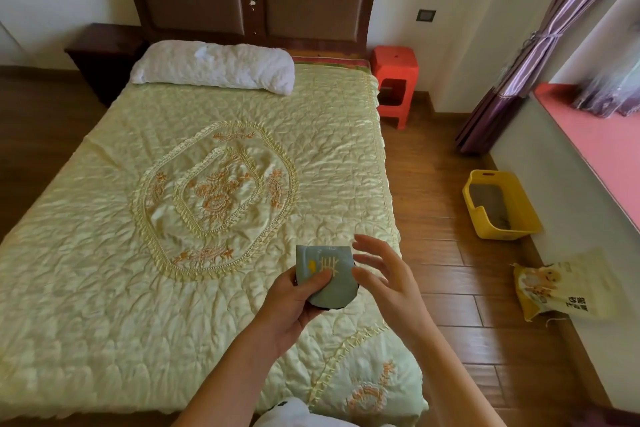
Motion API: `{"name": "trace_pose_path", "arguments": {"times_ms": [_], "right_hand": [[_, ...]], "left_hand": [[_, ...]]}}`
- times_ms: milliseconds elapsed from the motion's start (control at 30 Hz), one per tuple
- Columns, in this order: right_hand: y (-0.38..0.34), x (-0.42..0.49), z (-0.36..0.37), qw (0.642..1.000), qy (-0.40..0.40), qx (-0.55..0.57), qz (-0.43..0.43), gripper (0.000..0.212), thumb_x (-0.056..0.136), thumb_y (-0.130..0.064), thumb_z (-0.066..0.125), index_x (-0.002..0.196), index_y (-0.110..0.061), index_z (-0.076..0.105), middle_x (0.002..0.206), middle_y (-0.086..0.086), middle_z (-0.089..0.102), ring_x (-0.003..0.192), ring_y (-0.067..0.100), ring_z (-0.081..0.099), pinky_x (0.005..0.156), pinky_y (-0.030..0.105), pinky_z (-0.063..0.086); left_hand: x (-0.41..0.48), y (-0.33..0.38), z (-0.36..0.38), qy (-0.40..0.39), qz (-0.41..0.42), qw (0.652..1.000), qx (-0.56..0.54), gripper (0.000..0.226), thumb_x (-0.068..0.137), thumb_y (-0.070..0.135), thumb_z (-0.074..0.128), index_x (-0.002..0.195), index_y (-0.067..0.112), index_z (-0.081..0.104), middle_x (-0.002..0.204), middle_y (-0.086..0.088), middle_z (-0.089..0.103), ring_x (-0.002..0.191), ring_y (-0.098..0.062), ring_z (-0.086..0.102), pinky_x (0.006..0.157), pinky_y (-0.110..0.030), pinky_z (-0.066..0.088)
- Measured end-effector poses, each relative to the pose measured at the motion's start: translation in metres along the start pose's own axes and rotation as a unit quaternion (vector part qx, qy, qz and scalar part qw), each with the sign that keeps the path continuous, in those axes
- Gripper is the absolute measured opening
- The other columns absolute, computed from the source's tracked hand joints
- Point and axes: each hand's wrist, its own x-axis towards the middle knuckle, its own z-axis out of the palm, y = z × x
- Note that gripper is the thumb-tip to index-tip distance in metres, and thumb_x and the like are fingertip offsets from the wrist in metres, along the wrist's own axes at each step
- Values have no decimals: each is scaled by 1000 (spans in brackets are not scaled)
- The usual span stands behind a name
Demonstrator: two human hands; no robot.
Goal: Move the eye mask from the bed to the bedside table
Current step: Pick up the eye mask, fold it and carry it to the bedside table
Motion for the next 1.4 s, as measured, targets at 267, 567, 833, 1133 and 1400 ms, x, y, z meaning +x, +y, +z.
{"name": "trace_pose_path", "arguments": {"times_ms": [267,567,833,1133,1400], "right_hand": [[9,-8,18,973,71,123,181,36,91,-27,71,124,-16,64,110,10,76,95,19,77,91,46,60],[21,-17,45,965,52,138,216,19,94,-21,67,105,-8,75,96,13,81,90,28,78,88,43,61],[24,-8,68,968,-36,110,222,20,93,-23,68,104,-9,77,96,13,81,94,32,76,90,42,62],[23,-12,89,958,-177,66,214,19,94,-21,65,103,-7,75,100,16,79,91,30,77,83,40,63],[20,-49,131,919,-338,4,202,21,94,-24,65,97,-5,75,101,17,76,95,29,74,67,26,60]], "left_hand": [[-3,-9,-13,24,26,999,15,44,68,18,76,109,3,68,102,-15,76,91,-26,73,61,-28,58],[-7,-19,-36,44,20,998,26,41,70,19,76,107,3,69,98,-13,78,90,-26,74,63,-30,59],[-23,-21,-58,121,61,991,-4,24,84,13,70,106,3,68,97,-15,77,88,-25,74,61,-27,58],[-67,-46,-62,242,111,961,-76,29,85,12,70,112,2,67,104,-17,75,96,-29,72,74,-33,59],[-131,-94,-74,353,154,908,-164,24,85,14,70,109,7,68,100,-12,77,94,-25,73,83,-37,56]]}}
